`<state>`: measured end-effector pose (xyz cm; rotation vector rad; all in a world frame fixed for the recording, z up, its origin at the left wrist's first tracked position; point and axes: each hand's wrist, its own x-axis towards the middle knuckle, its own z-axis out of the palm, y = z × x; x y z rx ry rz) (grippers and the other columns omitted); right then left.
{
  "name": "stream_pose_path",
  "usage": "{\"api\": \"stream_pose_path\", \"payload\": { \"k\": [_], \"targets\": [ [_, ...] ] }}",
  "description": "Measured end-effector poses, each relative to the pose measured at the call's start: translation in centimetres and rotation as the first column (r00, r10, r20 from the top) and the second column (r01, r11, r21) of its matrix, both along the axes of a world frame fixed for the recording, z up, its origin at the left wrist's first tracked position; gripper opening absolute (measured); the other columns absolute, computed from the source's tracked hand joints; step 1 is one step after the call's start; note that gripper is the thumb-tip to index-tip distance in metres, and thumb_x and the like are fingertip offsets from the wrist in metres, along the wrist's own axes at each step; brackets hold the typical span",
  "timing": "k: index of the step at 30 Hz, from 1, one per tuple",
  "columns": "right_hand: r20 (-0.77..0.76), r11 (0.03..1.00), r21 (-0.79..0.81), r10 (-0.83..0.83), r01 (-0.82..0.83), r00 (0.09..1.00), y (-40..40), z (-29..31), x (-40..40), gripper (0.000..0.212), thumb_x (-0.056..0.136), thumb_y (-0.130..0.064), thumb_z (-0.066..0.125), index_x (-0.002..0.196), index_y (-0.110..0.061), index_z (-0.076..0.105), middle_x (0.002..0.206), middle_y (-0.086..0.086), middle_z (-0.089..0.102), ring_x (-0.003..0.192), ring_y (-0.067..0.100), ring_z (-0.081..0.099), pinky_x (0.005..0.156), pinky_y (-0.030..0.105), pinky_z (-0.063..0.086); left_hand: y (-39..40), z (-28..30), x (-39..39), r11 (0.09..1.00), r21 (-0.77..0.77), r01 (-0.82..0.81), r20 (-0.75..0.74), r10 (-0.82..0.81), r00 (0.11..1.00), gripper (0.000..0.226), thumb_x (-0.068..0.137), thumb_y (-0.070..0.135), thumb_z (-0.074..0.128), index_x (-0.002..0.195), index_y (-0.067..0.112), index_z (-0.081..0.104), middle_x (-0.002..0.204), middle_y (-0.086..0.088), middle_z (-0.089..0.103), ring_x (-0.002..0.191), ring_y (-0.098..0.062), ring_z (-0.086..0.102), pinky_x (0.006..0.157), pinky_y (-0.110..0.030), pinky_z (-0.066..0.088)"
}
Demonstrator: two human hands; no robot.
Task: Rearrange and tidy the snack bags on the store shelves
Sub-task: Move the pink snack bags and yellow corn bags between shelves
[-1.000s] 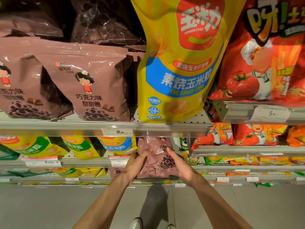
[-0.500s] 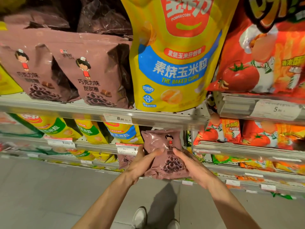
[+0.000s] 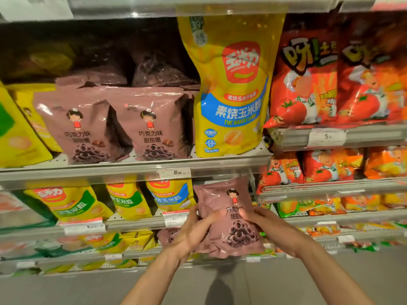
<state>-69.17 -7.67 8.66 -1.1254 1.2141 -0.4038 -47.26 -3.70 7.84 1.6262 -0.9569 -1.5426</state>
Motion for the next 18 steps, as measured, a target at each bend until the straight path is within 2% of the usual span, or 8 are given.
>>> {"api": "stream_pose_path", "payload": {
  "k": [3, 5, 6, 8, 11, 13, 16, 18],
  "targets": [
    [-0.010, 0.999, -0.032, -0.025, 0.024, 1.000, 2.2, 2.2, 1.5, 0.081, 0.075, -0.063, 0.078, 0.141, -0.022, 0.055, 0.120, -0.005, 0.076, 0.109, 0.009, 0.073, 0.086, 0.028, 0.059, 1.2, 1.0, 1.7, 0.995, -0.086, 0.056, -0.031, -0.059, 0.998, 0.097, 0.060, 0.073, 0.084, 0.140, 0.034, 0.046, 0.124, 0.012, 0.071, 0.114, -0.006, 0.069, 0.107, -0.040, 0.052],
    [-0.024, 0.997, -0.081, -0.009, 0.007, 1.000, 3.6, 4.1, 2.6, 0.056, 0.086, -0.053, 0.071, 0.133, -0.024, 0.060, 0.117, -0.006, 0.077, 0.104, 0.006, 0.073, 0.076, 0.018, 0.056, 2.1, 2.0, 2.5, 0.991, -0.123, 0.045, -0.017, -0.048, 0.999, 0.083, 0.068, 0.065, 0.082, 0.137, 0.035, 0.047, 0.119, 0.014, 0.072, 0.108, -0.005, 0.071, 0.101, -0.037, 0.056],
    [-0.016, 0.994, -0.108, -0.010, 0.009, 1.000, 4.0, 4.6, 3.0, 0.048, 0.089, -0.049, 0.069, 0.130, -0.025, 0.062, 0.116, -0.006, 0.077, 0.103, 0.006, 0.074, 0.075, 0.017, 0.056, 2.4, 2.7, 2.8, 0.988, -0.148, 0.037, -0.013, -0.040, 0.999, 0.075, 0.075, 0.057, 0.083, 0.135, 0.035, 0.046, 0.115, 0.015, 0.072, 0.103, -0.004, 0.071, 0.091, -0.028, 0.058],
    [-0.003, 0.986, -0.164, -0.022, 0.021, 1.000, 4.9, 6.0, 3.8, 0.053, 0.081, -0.054, 0.070, 0.126, -0.026, 0.064, 0.115, -0.005, 0.078, 0.104, 0.009, 0.075, 0.080, 0.023, 0.057, 2.7, 4.0, 3.2, 0.978, -0.208, 0.023, 0.021, -0.019, 1.000, 0.067, 0.083, 0.043, 0.083, 0.135, 0.033, 0.042, 0.111, 0.018, 0.070, 0.097, 0.002, 0.068, 0.069, -0.009, 0.053],
    [0.021, 0.966, -0.252, -0.058, 0.061, 0.998, 5.6, 8.1, 5.2, 0.062, 0.071, -0.062, 0.072, 0.120, -0.024, 0.068, 0.113, -0.006, 0.079, 0.106, 0.011, 0.074, 0.093, 0.033, 0.058, 3.0, 6.5, 4.2, 0.962, -0.274, -0.006, 0.027, 0.014, 1.000, 0.075, 0.080, 0.045, 0.084, 0.137, 0.030, 0.038, 0.110, 0.020, 0.064, 0.090, 0.008, 0.063, 0.059, -0.002, 0.046],
    [0.038, 0.948, -0.309, -0.072, 0.080, 0.997, 5.8, 9.5, 6.0, 0.061, 0.070, -0.070, 0.074, 0.116, -0.031, 0.071, 0.117, -0.008, 0.077, 0.109, 0.008, 0.073, 0.098, 0.034, 0.056, 3.1, 8.5, 5.0, 0.946, -0.320, -0.047, -0.015, 0.044, 0.999, 0.079, 0.074, 0.043, 0.089, 0.136, 0.029, 0.042, 0.113, 0.016, 0.067, 0.089, 0.006, 0.068, 0.061, -0.004, 0.048],
    [0.050, 0.911, -0.405, -0.057, 0.073, 0.997, 5.8, 11.8, 7.3, 0.045, 0.084, -0.068, 0.071, 0.118, -0.039, 0.070, 0.122, -0.013, 0.075, 0.115, 0.006, 0.070, 0.111, 0.043, 0.047, 3.1, 11.6, 6.1, 0.907, -0.410, -0.101, -0.042, 0.092, 0.995, 0.095, 0.055, 0.052, 0.094, 0.134, 0.024, 0.050, 0.114, 0.011, 0.073, 0.099, -0.002, 0.072, 0.080, -0.019, 0.054],
    [0.107, 0.882, -0.456, -0.076, 0.117, 0.991, 5.5, 13.3, 8.1, 0.040, 0.084, -0.064, 0.069, 0.113, -0.036, 0.070, 0.113, -0.009, 0.078, 0.108, 0.012, 0.074, 0.110, 0.049, 0.049, 3.2, 14.0, 6.6, 0.883, -0.454, -0.118, -0.026, 0.119, 0.993, 0.084, 0.055, 0.049, 0.094, 0.126, 0.024, 0.058, 0.109, 0.010, 0.077, 0.098, -0.005, 0.074, 0.086, -0.025, 0.056]
  ]
}}
